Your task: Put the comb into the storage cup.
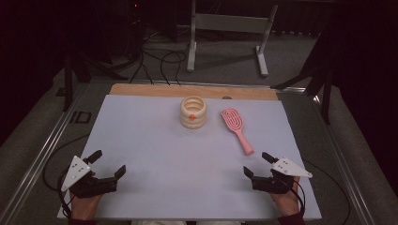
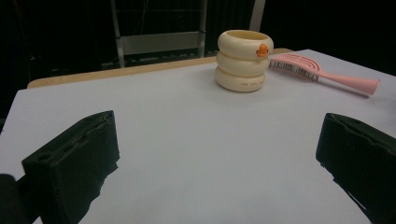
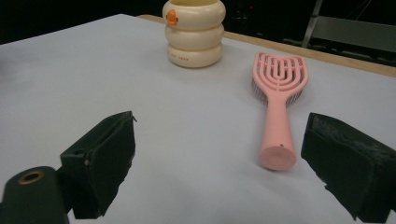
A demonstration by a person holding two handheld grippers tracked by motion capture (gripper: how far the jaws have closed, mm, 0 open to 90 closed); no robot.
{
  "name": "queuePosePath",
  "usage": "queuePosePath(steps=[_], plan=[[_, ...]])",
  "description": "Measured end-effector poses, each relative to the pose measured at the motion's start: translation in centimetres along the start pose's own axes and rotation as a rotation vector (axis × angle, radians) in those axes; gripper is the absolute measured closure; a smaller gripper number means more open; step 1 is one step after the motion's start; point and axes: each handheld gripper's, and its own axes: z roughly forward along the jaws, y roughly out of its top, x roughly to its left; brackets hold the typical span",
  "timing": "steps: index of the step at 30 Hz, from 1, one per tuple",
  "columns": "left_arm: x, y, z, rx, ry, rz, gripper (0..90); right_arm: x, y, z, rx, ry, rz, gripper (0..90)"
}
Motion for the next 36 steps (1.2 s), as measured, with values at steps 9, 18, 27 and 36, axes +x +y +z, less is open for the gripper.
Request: queuePosePath(steps=[9, 18, 27, 36], plan=[[-0.2, -0.2, 0.1, -0.003, 0.006, -0.001, 0.0, -0.1, -0.2, 0.0, 0.011, -0.006, 0.013, 9.7], [-0.2, -0.2, 0.2, -0.004, 0.014, -0.003, 0.0, -0.1, -0.2, 0.4, 0.039, 0.0, 0.021, 9.6], [0.1, -0.3, 0.3, -0.001, 0.018, -0.015, 0.0, 0.0, 1.3, 0.0, 0.029, 0.019, 0.061, 9.6], [0.2, -0.4, 0.1, -0.004, 0.025, -0.023, 0.0, 0.9, 3.5, 0.6, 0.063, 0.07, 0.093, 9.7]])
